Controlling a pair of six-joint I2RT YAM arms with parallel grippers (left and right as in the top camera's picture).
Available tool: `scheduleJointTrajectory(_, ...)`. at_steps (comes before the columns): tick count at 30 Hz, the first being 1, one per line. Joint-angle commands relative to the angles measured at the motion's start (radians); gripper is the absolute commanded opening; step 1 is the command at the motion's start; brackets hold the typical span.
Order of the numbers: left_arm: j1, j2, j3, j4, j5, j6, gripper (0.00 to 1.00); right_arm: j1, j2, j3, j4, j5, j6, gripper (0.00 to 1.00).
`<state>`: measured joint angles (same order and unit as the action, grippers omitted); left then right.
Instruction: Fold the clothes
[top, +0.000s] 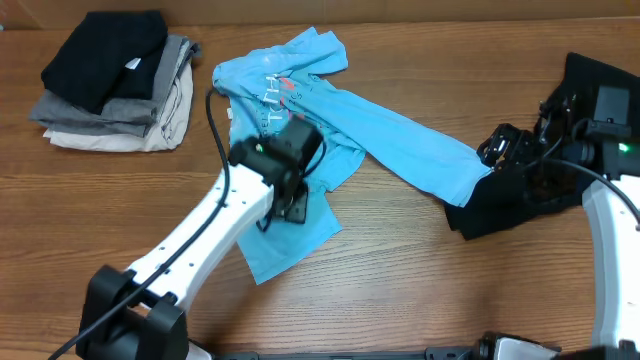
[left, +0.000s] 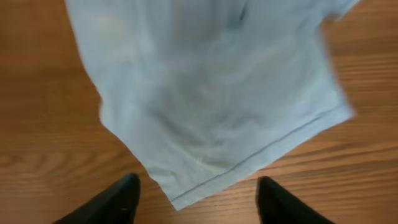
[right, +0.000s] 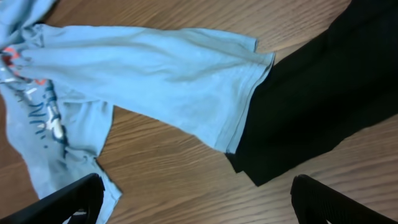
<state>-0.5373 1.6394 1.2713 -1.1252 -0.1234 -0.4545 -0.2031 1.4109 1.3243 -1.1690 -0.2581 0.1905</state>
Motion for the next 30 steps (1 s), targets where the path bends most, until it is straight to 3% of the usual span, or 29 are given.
scheduleJointTrajectory(1, -0.005, -0.007, -0.175, 0.076, 0.077, -0.15, 0.53, -0.008, 0.063, -0.009, 0.02, -0.005, 0.004, 0.99)
scheduleJointTrajectory(10, -0.005, -0.007, -0.442, 0.343, 0.119, -0.205, 0.56, -0.008, 0.117, -0.01, 0.048, -0.005, 0.004, 1.0)
scheduleJointTrajectory(16, -0.006, -0.006, -0.591, 0.555, 0.114, -0.227, 0.65, -0.008, 0.117, -0.01, 0.051, -0.005, 0.003, 1.0)
scheduleJointTrajectory(17, -0.005, -0.005, -0.608, 0.571, 0.114, -0.227, 0.63, -0.008, 0.117, -0.01, 0.053, -0.005, 0.004, 1.0)
scheduleJointTrajectory(18, -0.005, -0.004, -0.622, 0.584, 0.114, -0.227, 0.53, -0.008, 0.117, -0.01, 0.054, -0.005, 0.004, 1.0)
scheduleJointTrajectory(20, -0.006, -0.004, -0.642, 0.592, 0.114, -0.227, 0.16, -0.008, 0.117, -0.01, 0.055, -0.005, 0.004, 1.0)
scheduleJointTrajectory(21, -0.005, -0.004, -0.646, 0.591, 0.114, -0.227, 0.05, -0.008, 0.117, -0.01, 0.056, -0.005, 0.004, 1.0)
scheduleJointTrajectory(26, 0.004, -0.005, -0.607, 0.526, 0.134, -0.206, 0.04, -0.008, 0.117, -0.01, 0.063, -0.004, 0.004, 1.0)
scheduleJointTrajectory(30, 0.042, -0.006, -0.449, 0.319, 0.138, -0.094, 0.04, -0.008, 0.13, -0.01, 0.071, 0.002, 0.004, 1.0)
